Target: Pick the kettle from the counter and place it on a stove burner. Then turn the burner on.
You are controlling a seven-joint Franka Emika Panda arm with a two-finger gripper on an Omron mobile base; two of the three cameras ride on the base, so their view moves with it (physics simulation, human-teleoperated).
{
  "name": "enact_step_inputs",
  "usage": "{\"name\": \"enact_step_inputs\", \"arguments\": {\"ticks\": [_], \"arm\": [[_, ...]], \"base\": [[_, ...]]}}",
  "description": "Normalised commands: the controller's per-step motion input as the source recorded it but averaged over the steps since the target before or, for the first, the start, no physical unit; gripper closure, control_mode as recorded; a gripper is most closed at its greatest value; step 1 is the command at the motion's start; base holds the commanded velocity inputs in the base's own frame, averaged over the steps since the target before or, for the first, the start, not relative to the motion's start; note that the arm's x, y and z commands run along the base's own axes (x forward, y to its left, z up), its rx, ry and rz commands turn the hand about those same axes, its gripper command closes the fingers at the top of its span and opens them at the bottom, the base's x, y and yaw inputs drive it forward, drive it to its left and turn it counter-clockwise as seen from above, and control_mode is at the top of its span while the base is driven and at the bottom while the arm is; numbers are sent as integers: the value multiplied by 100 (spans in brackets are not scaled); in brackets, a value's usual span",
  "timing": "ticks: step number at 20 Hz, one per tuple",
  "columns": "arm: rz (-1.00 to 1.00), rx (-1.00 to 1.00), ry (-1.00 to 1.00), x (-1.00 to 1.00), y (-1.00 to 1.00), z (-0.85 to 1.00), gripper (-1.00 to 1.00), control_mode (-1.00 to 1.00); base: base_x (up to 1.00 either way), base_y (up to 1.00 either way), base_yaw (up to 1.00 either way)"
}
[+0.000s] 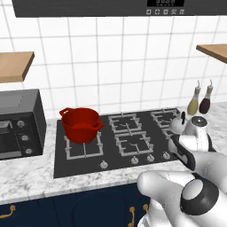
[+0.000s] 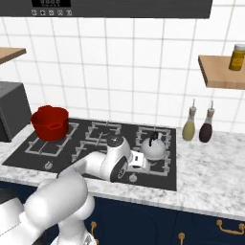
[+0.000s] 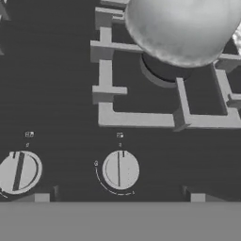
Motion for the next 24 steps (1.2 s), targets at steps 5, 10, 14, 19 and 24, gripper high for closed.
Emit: {"name": "enact_step_inputs", "arguments": {"ticks": [5, 10, 14, 19, 24], "arm": [[-2, -1, 12, 0, -13, -28, -100, -100], [0, 0, 12, 0, 0, -26, -100, -100], [0, 0, 0, 1, 1, -12, -100, -100], [-1, 0, -1, 10, 0, -17, 100, -100], [-1, -1, -11, 7, 0, -20, 100, -100]], "base": [[0, 0, 0], [0, 0, 0], [0, 0, 0], [0, 0, 0], [0, 0, 0]]}}
